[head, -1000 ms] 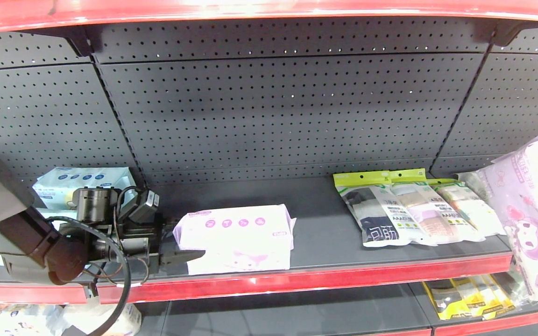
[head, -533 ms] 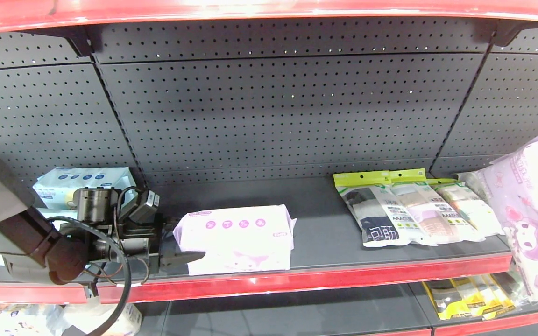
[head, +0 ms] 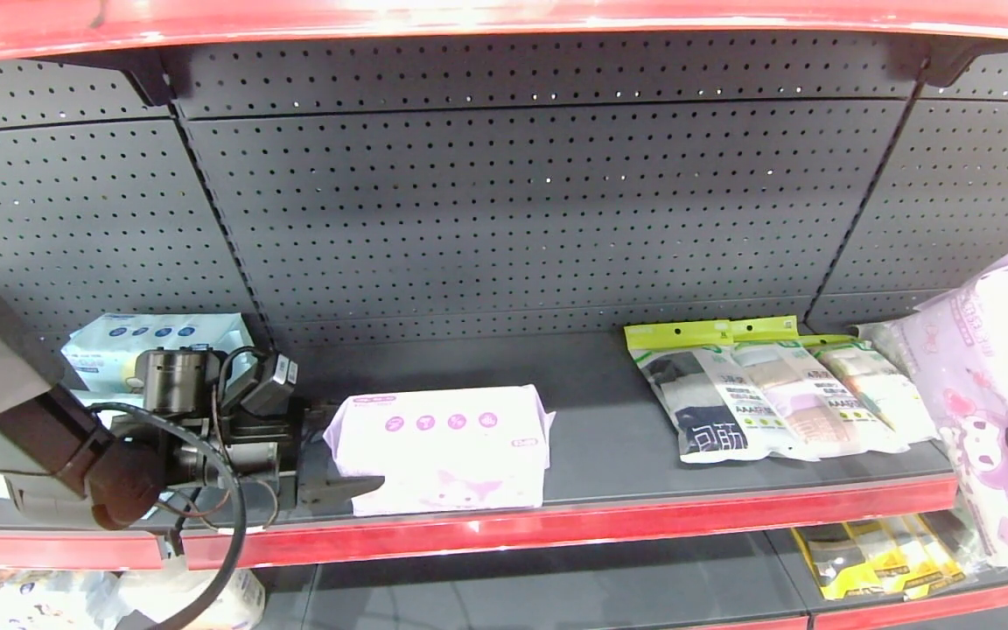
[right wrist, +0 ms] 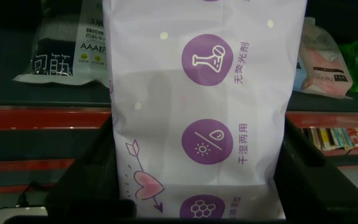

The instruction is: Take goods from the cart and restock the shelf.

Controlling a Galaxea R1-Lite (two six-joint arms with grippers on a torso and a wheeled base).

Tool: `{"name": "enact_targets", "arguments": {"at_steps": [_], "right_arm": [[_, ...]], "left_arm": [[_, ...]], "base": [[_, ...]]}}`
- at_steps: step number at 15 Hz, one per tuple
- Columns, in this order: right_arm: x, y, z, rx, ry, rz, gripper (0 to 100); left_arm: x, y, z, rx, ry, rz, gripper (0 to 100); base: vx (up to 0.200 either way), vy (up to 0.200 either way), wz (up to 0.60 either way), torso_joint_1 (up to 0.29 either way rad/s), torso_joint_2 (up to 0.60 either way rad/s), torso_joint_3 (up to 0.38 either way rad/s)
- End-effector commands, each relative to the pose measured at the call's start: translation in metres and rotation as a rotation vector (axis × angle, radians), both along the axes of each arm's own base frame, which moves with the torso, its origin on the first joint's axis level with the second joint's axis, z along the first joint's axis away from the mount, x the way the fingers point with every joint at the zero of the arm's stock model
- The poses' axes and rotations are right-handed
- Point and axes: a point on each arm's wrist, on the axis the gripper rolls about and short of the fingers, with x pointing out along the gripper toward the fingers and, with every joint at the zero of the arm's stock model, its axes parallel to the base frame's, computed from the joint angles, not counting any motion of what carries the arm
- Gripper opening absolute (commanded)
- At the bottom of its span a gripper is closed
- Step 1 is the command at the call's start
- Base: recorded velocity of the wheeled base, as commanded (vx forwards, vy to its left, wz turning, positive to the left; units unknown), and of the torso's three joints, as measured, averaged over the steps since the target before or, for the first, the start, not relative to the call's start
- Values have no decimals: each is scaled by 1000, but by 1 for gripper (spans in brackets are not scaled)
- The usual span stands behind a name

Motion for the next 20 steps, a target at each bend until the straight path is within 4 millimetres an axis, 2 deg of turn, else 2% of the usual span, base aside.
{"name": "enact_targets", "arguments": {"at_steps": [1, 6, 8, 12, 15, 20], "right_arm": [[1, 0, -1, 0, 4, 0, 0], [3, 0, -2, 6, 14, -4, 0], [4, 0, -2, 7, 14, -2, 0], [8, -1, -2, 6, 6, -2, 0], [7, -1, -1, 5, -2, -2, 0], [5, 0, 0, 3, -11, 1, 0]], "left_arm": [[-2, 3, 7, -1, -19, 11, 100], [-6, 9, 17, -1, -45, 30, 100], [-17, 9, 21, -3, -35, 29, 100], [-24, 9, 33, -10, -51, 37, 100], [-32, 16, 30, -7, -39, 59, 100], [-33, 24, 32, -6, -50, 84, 100]], "base": [[0, 0, 0, 0, 0, 0], [0, 0, 0, 0, 0, 0], [0, 0, 0, 0, 0, 0], [0, 0, 0, 0, 0, 0], [0, 0, 0, 0, 0, 0], [0, 0, 0, 0, 0, 0]]}}
